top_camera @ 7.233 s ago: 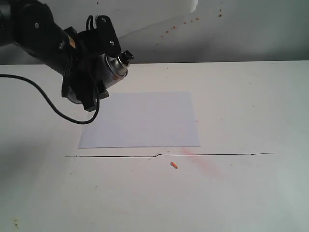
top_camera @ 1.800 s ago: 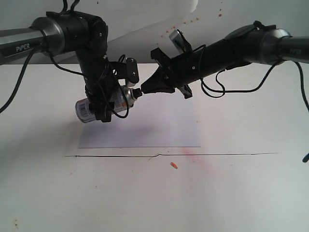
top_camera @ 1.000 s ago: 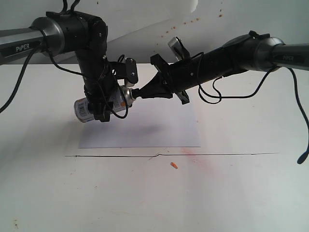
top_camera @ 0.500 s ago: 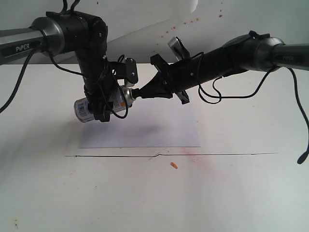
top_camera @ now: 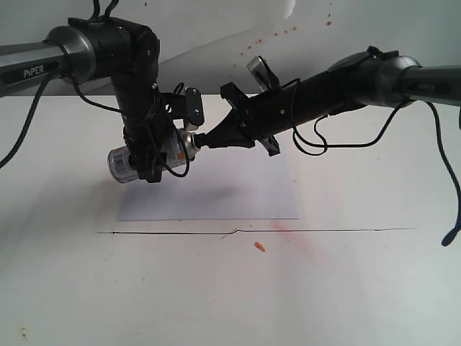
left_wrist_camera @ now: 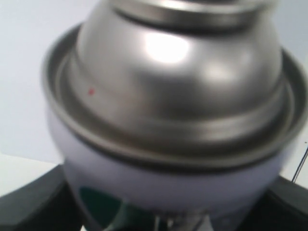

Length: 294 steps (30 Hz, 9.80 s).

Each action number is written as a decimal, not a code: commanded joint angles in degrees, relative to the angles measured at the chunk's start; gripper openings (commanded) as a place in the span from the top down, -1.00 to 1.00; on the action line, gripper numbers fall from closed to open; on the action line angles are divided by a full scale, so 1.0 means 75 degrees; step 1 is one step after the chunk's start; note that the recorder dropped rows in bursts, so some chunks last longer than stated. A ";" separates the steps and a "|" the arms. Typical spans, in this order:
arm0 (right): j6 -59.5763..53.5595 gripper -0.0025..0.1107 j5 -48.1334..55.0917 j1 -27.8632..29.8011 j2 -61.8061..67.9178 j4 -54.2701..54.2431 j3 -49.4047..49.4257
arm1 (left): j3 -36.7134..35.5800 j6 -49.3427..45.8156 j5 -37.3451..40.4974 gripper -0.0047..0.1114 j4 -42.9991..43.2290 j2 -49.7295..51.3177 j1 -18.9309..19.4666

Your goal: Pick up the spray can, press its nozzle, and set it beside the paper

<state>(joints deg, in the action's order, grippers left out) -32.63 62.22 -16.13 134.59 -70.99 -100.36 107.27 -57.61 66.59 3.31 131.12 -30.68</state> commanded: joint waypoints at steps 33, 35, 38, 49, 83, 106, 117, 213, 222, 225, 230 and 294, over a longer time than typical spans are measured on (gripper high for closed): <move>-0.3065 0.96 -0.6160 0.1667 -0.6749 0.1381 0.5471 | 0.0085 0.0078 -0.0355 0.92 -0.2641 -0.0673 0.0974; -0.3457 0.96 -0.7033 0.1667 -0.7694 0.1381 0.5931 | 0.0085 0.0078 -0.0405 0.92 -0.3186 -0.0779 0.1094; -0.3813 0.96 -0.7566 0.1667 -0.9185 0.1381 0.6526 | 0.0085 0.0078 -0.0467 0.92 -0.3646 -0.0915 0.1136; -0.3813 0.96 -0.7999 0.1667 -1.4039 0.1397 0.9535 | 0.0085 0.0127 -0.0449 0.92 -0.5408 -0.1225 0.1136; -0.3813 0.96 -0.8089 0.1667 -1.7946 0.1137 1.1328 | 0.0085 0.0678 -0.2086 0.92 -0.8111 -0.2908 0.1613; -0.3799 0.96 -0.8089 0.1667 -1.7946 0.1134 1.1328 | -0.1602 0.2226 -0.6144 0.92 -0.5850 -0.2783 0.1598; -0.3799 0.96 -0.8089 0.1667 -1.7946 0.1134 1.1328 | -0.1602 0.7194 -0.7588 0.92 -0.1434 -0.2799 0.1291; -0.3799 0.96 -0.8089 0.1667 -1.7946 0.1134 1.1328 | -0.5308 1.1874 -1.4314 -0.64 0.3290 -0.0238 0.3209; -0.3799 0.96 -0.8089 0.1667 -1.7946 0.1134 1.1328 | -0.5308 1.1845 -1.3726 -0.64 0.3296 -0.1753 0.3209; -0.3799 0.96 -0.8089 0.1667 -1.7946 0.1134 1.1328 | -0.5308 1.1845 -1.3630 -0.64 0.3310 -0.2293 0.3209; -0.3799 0.96 -0.8089 0.1667 -1.7946 0.1134 1.1328 | -0.5308 1.2598 -1.3609 -0.58 0.4188 -0.3294 0.3209; -0.3782 0.96 -0.8089 0.1667 -1.7946 0.1134 1.1331 | -1.2313 1.0020 -0.7458 0.92 0.0675 -1.5602 0.3209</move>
<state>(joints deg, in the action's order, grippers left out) -60.63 1.60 -3.89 0.22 -62.40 -15.73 17.33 20.25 9.20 12.45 17.04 -6.59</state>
